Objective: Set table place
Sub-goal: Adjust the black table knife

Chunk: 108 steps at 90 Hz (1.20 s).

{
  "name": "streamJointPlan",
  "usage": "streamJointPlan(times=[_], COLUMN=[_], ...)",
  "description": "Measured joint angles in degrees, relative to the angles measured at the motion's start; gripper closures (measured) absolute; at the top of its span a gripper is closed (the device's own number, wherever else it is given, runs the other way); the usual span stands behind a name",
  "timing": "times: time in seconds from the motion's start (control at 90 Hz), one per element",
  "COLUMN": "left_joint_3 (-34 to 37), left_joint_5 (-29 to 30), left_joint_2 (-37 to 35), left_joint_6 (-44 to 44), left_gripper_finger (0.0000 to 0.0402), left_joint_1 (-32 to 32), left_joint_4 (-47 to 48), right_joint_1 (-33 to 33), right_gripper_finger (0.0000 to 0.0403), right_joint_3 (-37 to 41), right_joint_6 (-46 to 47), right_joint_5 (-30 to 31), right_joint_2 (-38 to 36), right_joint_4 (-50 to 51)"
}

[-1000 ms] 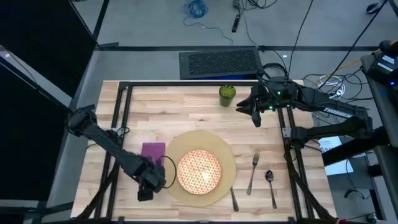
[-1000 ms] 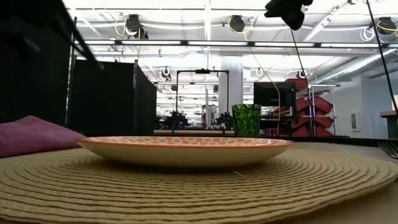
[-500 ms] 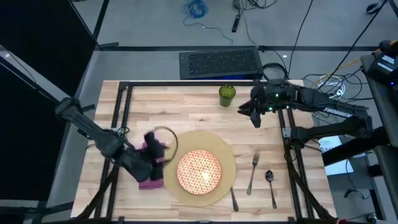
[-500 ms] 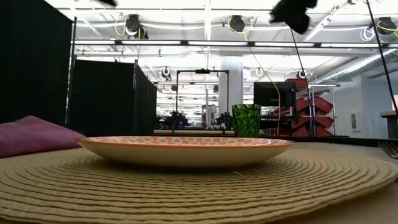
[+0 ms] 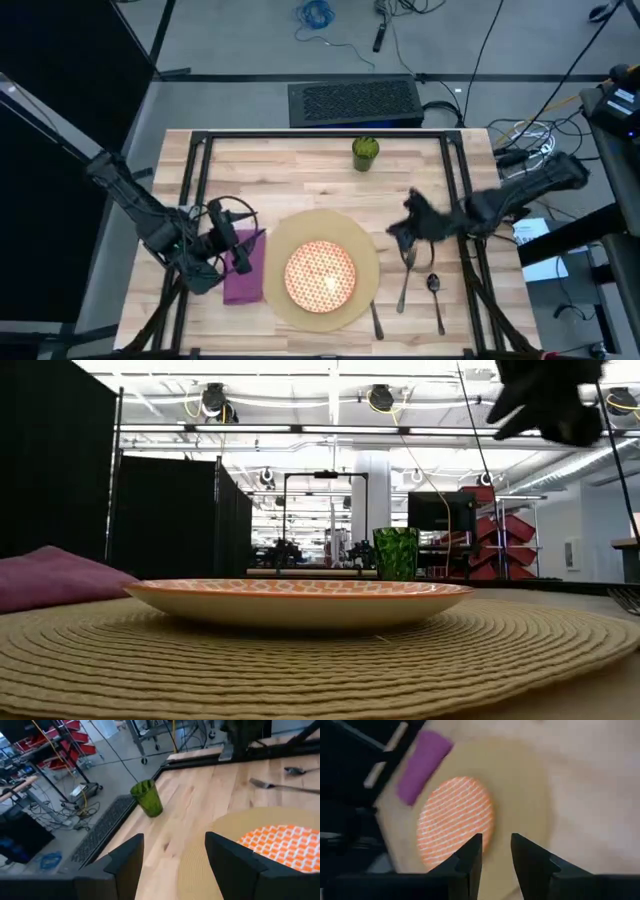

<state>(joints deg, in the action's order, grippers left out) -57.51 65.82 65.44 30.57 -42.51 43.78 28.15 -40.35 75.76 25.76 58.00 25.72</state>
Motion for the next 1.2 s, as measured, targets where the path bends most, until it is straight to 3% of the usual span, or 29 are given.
streamJointPlan(times=[0.156,0.344,0.511,0.778,0.978,1.2], left_joint_3=[0.0,0.0,0.0,0.0,0.0,0.0], left_joint_5=[-1.3,-1.3,-1.0,-0.8,-0.8,-0.8], left_joint_2=[0.0,0.0,0.0,0.0,0.0,0.0], left_joint_6=[0.6,0.6,0.6,0.6,0.4,0.2], left_gripper_finger=[0.0203,0.0203,0.0203,0.0203,0.0203,0.0203], left_joint_1=[-0.8,-2.2,-2.3,-2.3,-2.3,-2.3], left_joint_4=[-0.2,-1.4,-1.4,-1.3,-1.3,-1.3], right_joint_1=[6.3,10.2,12.5,15.3,15.6,14.2], right_gripper_finger=[0.0312,0.032,0.0341,0.0379,0.04,0.0403], right_joint_3=[6.8,5.3,0.1,-9.3,-11.6,-11.8], right_joint_6=[8.3,12.8,18.0,18.6,22.5,21.1], right_joint_5=[1.3,-1.3,-6.2,-13.2,-17.7,-18.4], right_joint_2=[7.8,19.4,27.3,37.6,39.5,39.5], right_joint_4=[-16.3,-26.7,-26.8,-25.4,-13.0,-15.3])
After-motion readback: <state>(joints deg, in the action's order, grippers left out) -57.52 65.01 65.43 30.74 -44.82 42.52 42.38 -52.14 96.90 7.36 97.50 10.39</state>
